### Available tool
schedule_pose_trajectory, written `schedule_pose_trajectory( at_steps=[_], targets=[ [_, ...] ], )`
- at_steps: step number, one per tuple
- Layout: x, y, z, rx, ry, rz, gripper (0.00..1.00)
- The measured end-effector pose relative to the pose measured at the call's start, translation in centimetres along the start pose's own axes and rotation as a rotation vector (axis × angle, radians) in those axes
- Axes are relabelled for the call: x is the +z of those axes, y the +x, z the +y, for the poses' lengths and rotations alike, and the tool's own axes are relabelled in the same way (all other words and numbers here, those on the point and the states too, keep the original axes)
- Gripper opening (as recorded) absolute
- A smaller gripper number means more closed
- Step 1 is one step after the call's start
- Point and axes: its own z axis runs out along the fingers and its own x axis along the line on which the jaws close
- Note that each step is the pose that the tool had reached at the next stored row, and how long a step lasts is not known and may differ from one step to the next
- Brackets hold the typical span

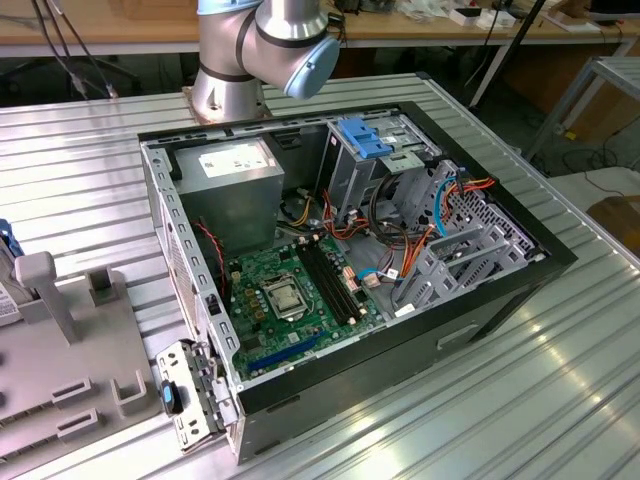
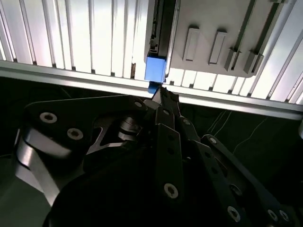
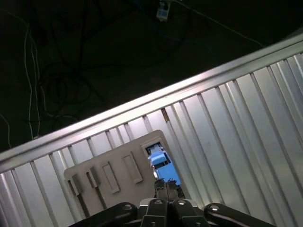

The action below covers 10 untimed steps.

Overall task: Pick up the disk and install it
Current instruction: 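Pick up the disk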

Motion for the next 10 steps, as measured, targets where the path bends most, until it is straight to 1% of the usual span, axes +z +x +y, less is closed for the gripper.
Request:
schedule_pose_trajectory(
  at_steps=[4,6,7,9,10],
  targets=[
    [0.13,0.0,-0.01,-0.051,0.0042,0.0072,0.11],
    [0.21,0.0,-0.01,-0.082,0.0057,0.0088,0.11],
    [0.32,0.01,-0.01,-0.117,0.0062,0.0107,0.11],
    [0.43,0.01,-0.02,-0.158,0.0064,0.0132,0.11],
    [0.53,0.01,-0.02,-0.194,0.0065,0.0153,0.11]
  ],
)
